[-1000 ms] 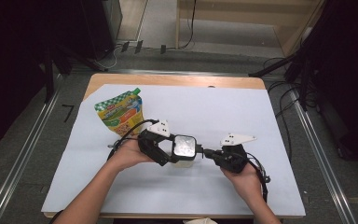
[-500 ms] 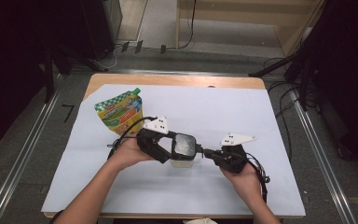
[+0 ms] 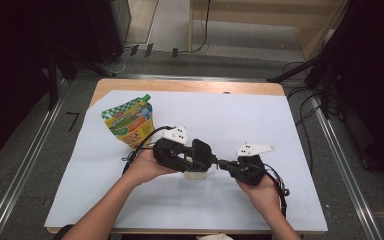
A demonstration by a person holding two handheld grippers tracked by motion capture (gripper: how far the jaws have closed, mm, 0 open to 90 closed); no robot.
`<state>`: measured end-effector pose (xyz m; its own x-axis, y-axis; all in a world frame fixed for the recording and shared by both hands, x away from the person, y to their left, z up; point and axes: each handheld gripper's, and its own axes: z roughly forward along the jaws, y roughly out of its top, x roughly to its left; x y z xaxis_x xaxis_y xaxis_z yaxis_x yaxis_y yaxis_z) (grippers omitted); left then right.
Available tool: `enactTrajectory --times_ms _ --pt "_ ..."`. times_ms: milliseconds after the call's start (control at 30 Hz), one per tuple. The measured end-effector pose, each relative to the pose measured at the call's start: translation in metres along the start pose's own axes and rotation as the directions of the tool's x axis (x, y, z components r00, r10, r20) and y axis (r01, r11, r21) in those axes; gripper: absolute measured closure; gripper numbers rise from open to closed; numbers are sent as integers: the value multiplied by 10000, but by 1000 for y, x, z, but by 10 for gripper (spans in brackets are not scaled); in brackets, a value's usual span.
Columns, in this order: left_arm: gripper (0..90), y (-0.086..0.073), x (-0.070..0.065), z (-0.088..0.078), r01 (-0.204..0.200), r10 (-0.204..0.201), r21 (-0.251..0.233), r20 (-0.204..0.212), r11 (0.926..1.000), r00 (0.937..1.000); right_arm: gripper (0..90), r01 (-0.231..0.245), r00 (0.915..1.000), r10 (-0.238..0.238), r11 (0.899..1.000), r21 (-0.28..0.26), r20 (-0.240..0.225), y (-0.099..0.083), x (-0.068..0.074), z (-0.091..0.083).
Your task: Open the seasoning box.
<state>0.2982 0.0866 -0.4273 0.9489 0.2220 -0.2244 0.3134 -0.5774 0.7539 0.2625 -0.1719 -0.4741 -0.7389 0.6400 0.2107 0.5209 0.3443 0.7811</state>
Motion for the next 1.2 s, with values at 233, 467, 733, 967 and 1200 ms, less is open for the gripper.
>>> enactTrajectory --times_ms 233,467,733,967,1200 --pt "647 5 -2 1 263 -263 70 -24 9996 9997 900 -38 10000 38 10000 -24 -57 0 0 0" --pt "652 7 -4 2 361 -361 -89 -22 9993 9993 900 69 9999 -70 9999 -85 -79 0 3 1" --pt "674 11 -13 11 150 -150 -19 44 9999 9999 900 96 9999 -98 9998 -148 -123 0 5 2" --pt "677 13 -15 18 289 -288 -62 62 9996 9996 900 69 9999 -70 9998 -176 -107 -1 5 3" --pt "673 14 -13 19 456 -455 -44 248 9989 9987 900 -26 9998 23 9999 -146 -212 0 4 3"
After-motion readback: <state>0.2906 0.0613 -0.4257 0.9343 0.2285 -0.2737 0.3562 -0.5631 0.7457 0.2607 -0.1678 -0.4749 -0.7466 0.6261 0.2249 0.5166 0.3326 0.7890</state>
